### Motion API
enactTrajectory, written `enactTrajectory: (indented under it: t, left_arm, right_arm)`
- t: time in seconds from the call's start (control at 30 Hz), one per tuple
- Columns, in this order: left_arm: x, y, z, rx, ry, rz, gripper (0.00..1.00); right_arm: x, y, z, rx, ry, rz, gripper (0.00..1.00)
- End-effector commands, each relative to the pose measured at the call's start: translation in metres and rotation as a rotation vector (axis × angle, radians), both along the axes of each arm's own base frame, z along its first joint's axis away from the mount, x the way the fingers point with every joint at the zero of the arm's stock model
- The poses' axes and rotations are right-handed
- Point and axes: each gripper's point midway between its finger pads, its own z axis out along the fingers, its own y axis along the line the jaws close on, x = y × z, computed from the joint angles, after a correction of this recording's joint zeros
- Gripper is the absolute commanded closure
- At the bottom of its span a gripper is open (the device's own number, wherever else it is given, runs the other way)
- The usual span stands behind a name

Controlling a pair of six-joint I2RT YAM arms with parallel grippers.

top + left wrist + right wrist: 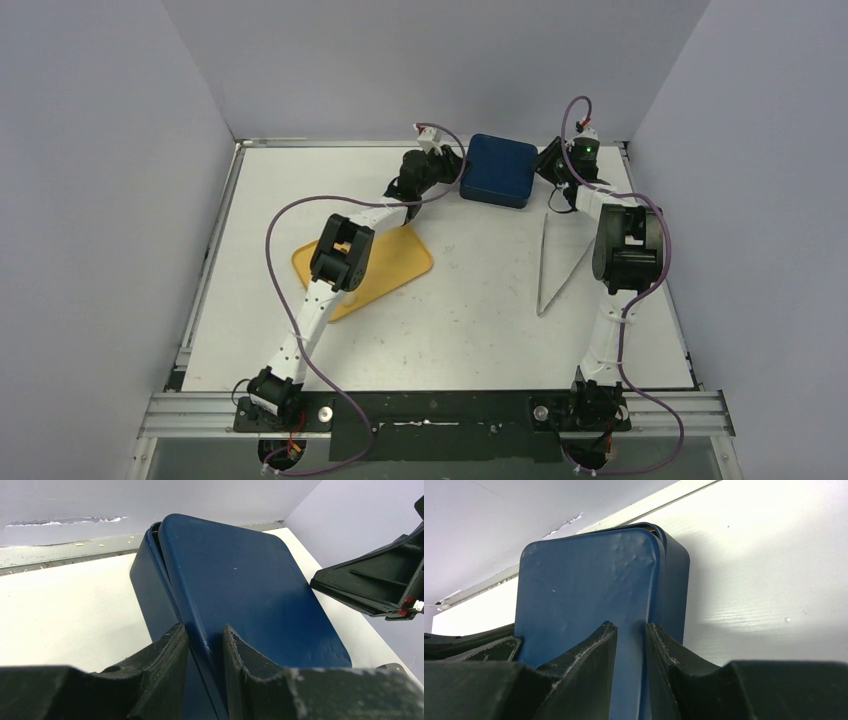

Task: Pack the chocolate
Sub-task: Close the box lid on the packing box.

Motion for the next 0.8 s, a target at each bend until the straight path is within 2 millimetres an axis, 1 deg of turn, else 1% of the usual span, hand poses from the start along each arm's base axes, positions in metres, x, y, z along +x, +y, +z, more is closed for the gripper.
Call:
enactTrajectory:
  t: [0.0, 0.2, 0.4, 0.47, 0.53, 0.63, 0.7, 0.73, 0.77]
  left_arm:
    - [0.001, -0.013, 0.042, -0.056, -0.145, -0.014, 0.71]
    - [0.003, -0.012, 0.041, -0.059, -0.152, 0.002, 0.71]
    - [0.005, -0.010, 0.039, -0.058, -0.145, 0.020, 0.70]
    - [0.006, -0.007, 0.040, -0.056, -0.132, 0.038, 0.65]
    - [0.007, -0.001, 0.046, -0.067, -0.121, 0.060, 0.60]
    - [0.004, 0.006, 0.066, -0.104, -0.142, 0.061, 0.56]
    - [0.004, 0.008, 0.072, -0.088, -0.149, 0.068, 0.52]
    - [0.004, 0.008, 0.072, -0.079, -0.150, 0.073, 0.50]
    - [0.004, 0.009, 0.072, -0.075, -0.151, 0.074, 0.48]
  right_arm:
    - [0.009, -0.003, 0.058, -0.008, -0.148, -0.005, 0.71]
    - [0.016, -0.004, 0.055, -0.006, -0.150, -0.002, 0.71]
    - [0.021, -0.010, 0.053, -0.023, -0.151, -0.022, 0.69]
    - [0.021, -0.012, 0.056, -0.035, -0.156, -0.026, 0.66]
    - [0.021, -0.013, 0.058, -0.042, -0.157, -0.029, 0.61]
    - [0.022, -0.016, 0.055, -0.054, -0.150, -0.043, 0.53]
    - [0.021, -0.018, 0.052, -0.058, -0.144, -0.054, 0.45]
    - [0.021, -0.018, 0.048, -0.055, -0.136, -0.056, 0.42]
    - [0.020, -0.018, 0.044, -0.049, -0.127, -0.057, 0.41]
